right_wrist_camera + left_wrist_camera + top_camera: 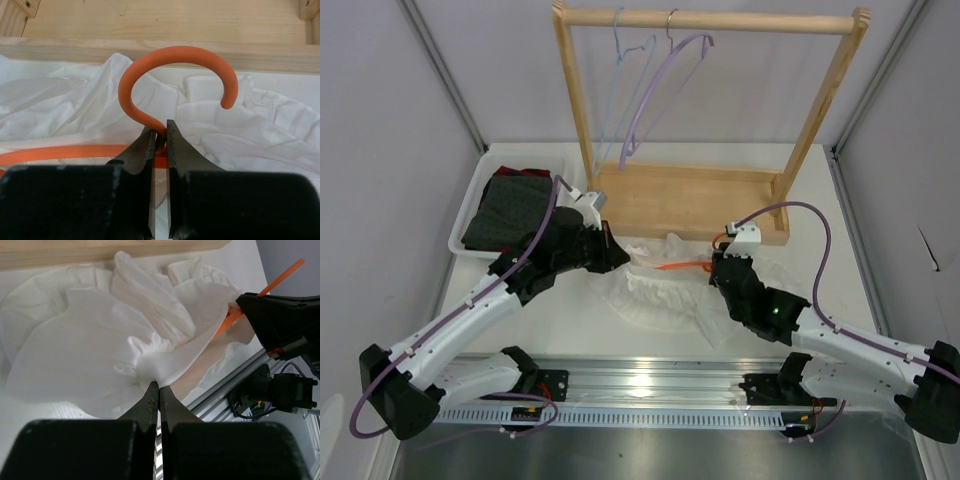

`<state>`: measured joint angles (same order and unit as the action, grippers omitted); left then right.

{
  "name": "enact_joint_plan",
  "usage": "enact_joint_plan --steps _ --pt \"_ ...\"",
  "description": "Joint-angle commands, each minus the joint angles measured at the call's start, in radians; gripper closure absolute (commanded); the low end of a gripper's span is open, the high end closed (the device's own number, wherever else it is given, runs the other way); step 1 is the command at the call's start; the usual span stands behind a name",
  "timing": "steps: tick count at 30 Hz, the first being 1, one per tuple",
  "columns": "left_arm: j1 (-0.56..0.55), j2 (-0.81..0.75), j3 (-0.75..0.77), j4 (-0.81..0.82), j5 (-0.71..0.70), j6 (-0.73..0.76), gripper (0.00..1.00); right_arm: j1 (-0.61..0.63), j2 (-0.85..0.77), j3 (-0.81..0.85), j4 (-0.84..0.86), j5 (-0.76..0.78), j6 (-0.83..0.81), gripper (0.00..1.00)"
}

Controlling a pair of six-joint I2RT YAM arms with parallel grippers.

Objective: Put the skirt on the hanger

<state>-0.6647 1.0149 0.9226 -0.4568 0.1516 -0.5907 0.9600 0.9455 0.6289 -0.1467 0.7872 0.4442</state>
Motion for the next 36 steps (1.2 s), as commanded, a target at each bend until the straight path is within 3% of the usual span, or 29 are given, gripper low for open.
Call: enact_joint_plan --steps 1,12,23,30,36 --pt "-0.061 0.034 0.099 -0.009 -0.062 0.029 1.00 0.049 0.025 0.081 -0.007 0.144 -0.071 1.00" --pt "-0.168 0.131 0.258 -0.020 -0.107 0.028 1.00 0.109 0.144 0.173 -0.005 0.119 -0.076 1.00" --pt "-0.245 0.263 0.381 -0.129 -0.147 0.123 1.00 0.187 0.127 0.305 -0.019 0.057 -0.064 1.00" --pt "-0.285 0.246 0.421 -0.158 -0.190 0.169 1.00 0.178 0.156 0.367 -0.059 0.014 -0.065 1.00" --pt "-0.302 0.208 0.417 -0.174 -0.215 0.276 0.81 0.226 0.151 0.426 -0.086 0.026 -0.070 1.00"
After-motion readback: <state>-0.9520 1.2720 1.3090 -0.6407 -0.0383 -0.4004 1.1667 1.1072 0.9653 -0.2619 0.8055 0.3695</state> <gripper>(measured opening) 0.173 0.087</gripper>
